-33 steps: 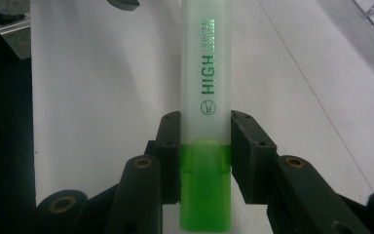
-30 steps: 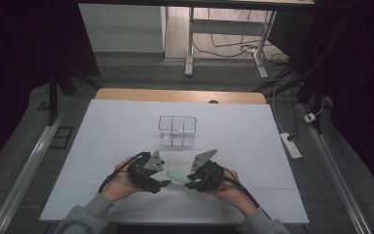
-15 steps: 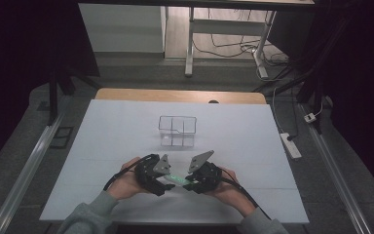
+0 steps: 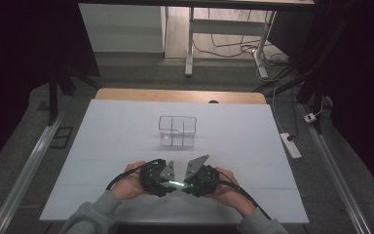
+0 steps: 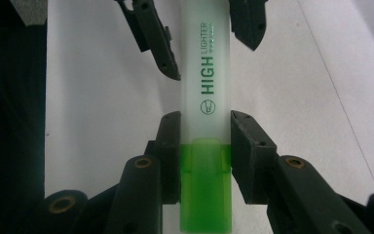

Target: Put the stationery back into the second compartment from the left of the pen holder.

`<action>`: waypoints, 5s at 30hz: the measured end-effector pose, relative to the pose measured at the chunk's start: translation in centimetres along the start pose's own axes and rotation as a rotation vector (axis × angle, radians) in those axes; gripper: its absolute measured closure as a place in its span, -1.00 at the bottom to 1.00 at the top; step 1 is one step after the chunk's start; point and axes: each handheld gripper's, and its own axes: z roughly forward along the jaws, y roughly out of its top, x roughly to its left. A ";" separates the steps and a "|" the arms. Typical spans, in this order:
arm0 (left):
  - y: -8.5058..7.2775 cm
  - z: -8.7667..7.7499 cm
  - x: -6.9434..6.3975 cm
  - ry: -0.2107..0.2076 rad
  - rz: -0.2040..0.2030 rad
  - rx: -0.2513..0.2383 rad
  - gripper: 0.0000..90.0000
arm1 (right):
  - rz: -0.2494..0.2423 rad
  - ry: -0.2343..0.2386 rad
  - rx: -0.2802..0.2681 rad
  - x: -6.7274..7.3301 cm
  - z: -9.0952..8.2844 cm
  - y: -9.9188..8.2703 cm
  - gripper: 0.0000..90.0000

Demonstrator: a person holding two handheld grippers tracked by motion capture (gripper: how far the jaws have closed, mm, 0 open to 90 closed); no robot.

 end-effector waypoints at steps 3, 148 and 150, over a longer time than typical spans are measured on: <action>0.0 0.2 0.0 -0.001 0.004 0.003 0.20 | -0.012 -0.001 0.008 0.0 -0.1 0.1 0.48; -14.0 -5.4 0.7 0.260 -0.556 -0.222 -0.23 | 0.401 -0.302 -0.627 -4.6 -8.2 -1.5 0.61; -14.2 -5.4 0.7 0.260 -0.562 -0.221 -0.23 | 0.411 -0.302 -0.632 -4.9 -8.3 -1.4 0.61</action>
